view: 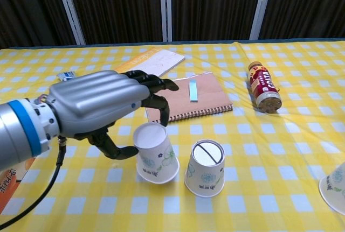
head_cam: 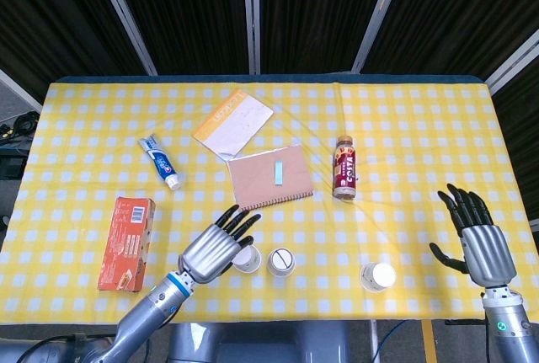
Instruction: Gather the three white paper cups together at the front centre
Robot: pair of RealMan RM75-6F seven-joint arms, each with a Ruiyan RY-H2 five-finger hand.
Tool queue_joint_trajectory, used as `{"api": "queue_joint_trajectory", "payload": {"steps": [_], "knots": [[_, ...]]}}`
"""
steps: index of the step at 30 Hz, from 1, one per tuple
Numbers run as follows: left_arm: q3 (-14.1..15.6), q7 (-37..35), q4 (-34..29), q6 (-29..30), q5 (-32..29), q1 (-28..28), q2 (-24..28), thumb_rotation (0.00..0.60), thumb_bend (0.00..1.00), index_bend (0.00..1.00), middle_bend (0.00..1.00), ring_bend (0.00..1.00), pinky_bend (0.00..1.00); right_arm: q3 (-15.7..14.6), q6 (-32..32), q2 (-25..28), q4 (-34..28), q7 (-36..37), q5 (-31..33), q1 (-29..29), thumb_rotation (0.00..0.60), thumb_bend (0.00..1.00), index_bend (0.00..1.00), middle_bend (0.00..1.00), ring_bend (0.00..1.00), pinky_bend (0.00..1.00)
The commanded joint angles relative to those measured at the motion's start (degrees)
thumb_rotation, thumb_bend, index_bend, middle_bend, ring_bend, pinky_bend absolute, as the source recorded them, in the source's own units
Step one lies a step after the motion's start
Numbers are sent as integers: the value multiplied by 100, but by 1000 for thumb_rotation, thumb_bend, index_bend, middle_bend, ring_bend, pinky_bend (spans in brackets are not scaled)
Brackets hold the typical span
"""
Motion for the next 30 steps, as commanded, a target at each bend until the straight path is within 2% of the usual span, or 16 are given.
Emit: {"api": "queue_joint_trajectory", "payload": {"steps": [1,7,9,14,18,20,23,30], "knots": [[-40,150,147,-18,-201,-163,-228,600,353,382,0,0,0,2,-22,-4,13,6,12,9,600,153,29,0,0,0],[41,289,368,74,-425,-316,-513,600,344,320,0,0,0,-1,-67,-25,27,-22,22,28,600,153,29,0,0,0],[82,268,391,98,-437,-345,-554,600,331,271,0,0,0,-4,-83,-32,27,-44,28,33,600,153,29,0,0,0],[227,102,417,145,-368,-376,-532,600,271,68,0,0,0,-10,-110,-40,13,-96,41,37,600,153,29,0,0,0],[379,-40,337,305,-220,-308,-363,600,261,0,0,0,0,-6,-110,-37,10,-115,56,33,600,153,29,0,0,0],[458,-177,255,458,-94,-217,-225,600,260,0,0,0,0,0,-107,-36,9,-116,70,29,600,153,29,0,0,0],[735,-754,77,1035,444,181,373,600,259,0,0,0,0,-4,-132,-58,8,-187,83,34,600,153,29,0,0,0],[1355,-1920,201,2091,1554,903,1387,600,257,0,0,0,0,-17,-187,-138,-12,-434,76,63,600,154,29,0,0,0]]}}
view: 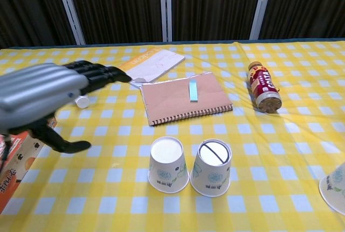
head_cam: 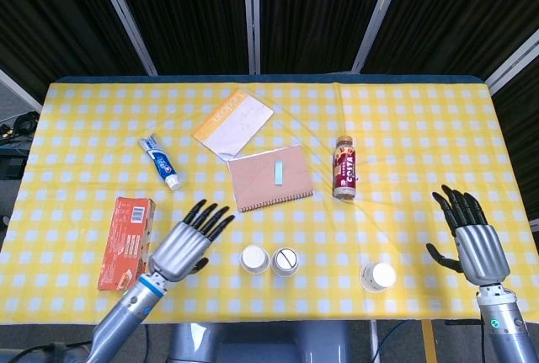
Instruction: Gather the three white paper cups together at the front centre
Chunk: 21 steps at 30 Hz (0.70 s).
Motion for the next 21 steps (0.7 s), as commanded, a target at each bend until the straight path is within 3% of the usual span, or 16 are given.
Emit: {"api": "queue_joint_trajectory", "payload": {"steps": [1,9,14,21], "knots": [[511,-933,188,845,847,609,701,600,257,0,0,0,0,-9,-19,-35,-13,-100,-5,9,600,154,29,0,0,0],[863,-2300,1192,1901,1632,1288,972,600,257,0,0,0,0,-106,77,15,-80,-128,-239,-1,600,154,29,0,0,0],[795,-2790,1649,2204,1726,1520,961,600,257,0,0,0,0,-266,19,264,-228,198,-522,59,600,154,37,0,0,0],[627,-3023,1831,2281,1890,1608,876,600,257,0,0,0,0,-901,-317,1224,-992,1136,-1435,303,600,153,60,0,0,0]]}}
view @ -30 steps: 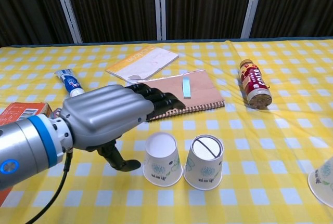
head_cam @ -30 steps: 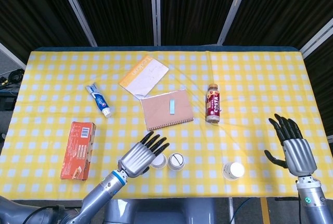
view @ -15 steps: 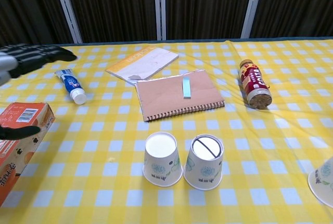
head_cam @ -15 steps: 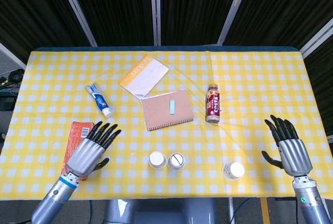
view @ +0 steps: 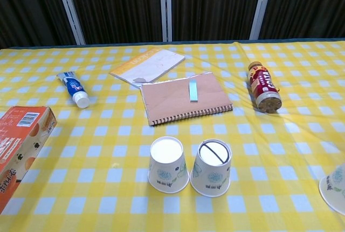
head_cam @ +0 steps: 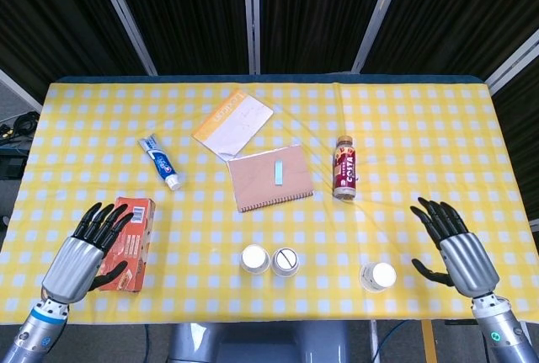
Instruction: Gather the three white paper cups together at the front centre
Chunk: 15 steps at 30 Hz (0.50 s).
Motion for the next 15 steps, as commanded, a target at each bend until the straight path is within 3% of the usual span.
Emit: {"api": "queue_joint_trajectory", "payload": {"steps": [1,7,15], "knots": [[-50,-13,79,-56,74,10,-65,600,257,0,0,0,0,-502,-458,717,-551,556,-549,253,600,153,68,0,0,0],[-72,29,97,-78,211,62,-88,600,256,0,0,0,0,-742,-1005,1084,-884,687,-750,532,600,154,175,0,0,0],[-169,-107,97,-160,190,93,-40,600,257,0,0,0,0,-617,-1442,625,-896,80,-311,566,600,155,205,0,0,0]]}}
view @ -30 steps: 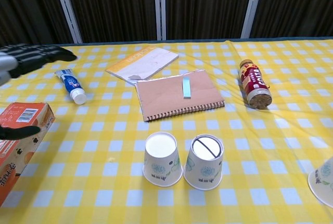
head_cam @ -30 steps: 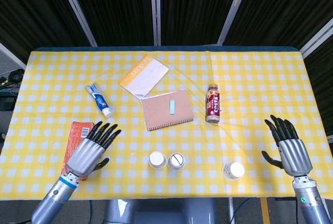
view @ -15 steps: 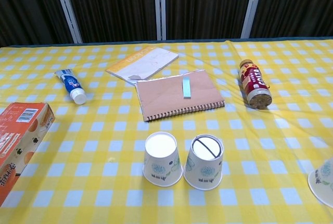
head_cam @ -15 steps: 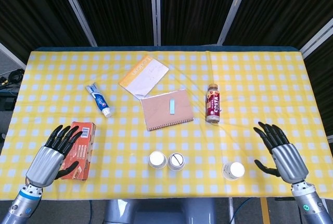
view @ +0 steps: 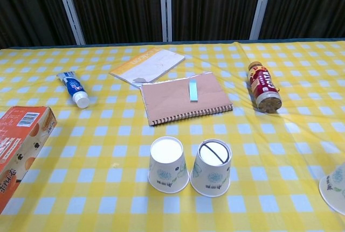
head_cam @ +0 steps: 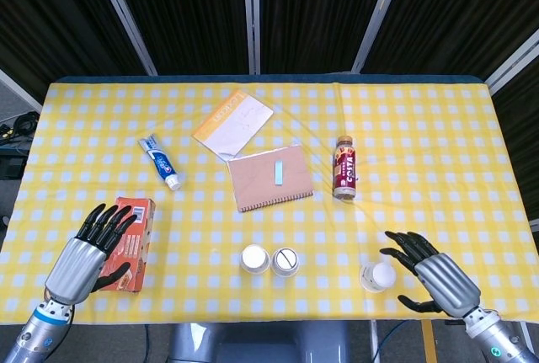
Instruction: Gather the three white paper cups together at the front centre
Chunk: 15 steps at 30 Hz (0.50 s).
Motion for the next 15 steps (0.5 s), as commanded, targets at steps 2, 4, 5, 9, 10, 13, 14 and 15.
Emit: {"api": "queue_joint_trajectory", "payload": {"steps": [2,4,5,9,10,13,14,15], "knots": [[-39,-26,-4,-24,19,6,11,600,257,0,0,0,0,102,-299,-351,61,-292,325,57,600,158,200,0,0,0],[-60,-32,-6,-23,45,19,16,600,256,0,0,0,0,183,-341,-492,109,-430,496,53,600,164,193,0,0,0],[-66,-36,-6,-27,58,25,17,600,256,0,0,0,0,210,-359,-543,129,-483,562,53,600,166,190,0,0,0],[-108,-66,-1,-69,61,45,30,600,256,0,0,0,0,263,-486,-684,188,-656,770,75,600,173,182,0,0,0],[-120,-80,0,-78,57,49,34,600,256,0,0,0,0,268,-513,-711,196,-682,799,83,600,181,183,0,0,0],[-152,-102,-1,-107,49,58,45,600,256,0,0,0,0,269,-593,-759,231,-714,875,107,600,217,208,0,0,0],[-159,-104,-2,-119,50,62,48,600,256,0,0,0,0,269,-621,-760,241,-721,905,116,600,221,218,0,0,0],[-166,-106,1,-134,55,66,49,600,256,0,0,0,0,271,-644,-760,257,-735,942,122,600,221,226,0,0,0]]}}
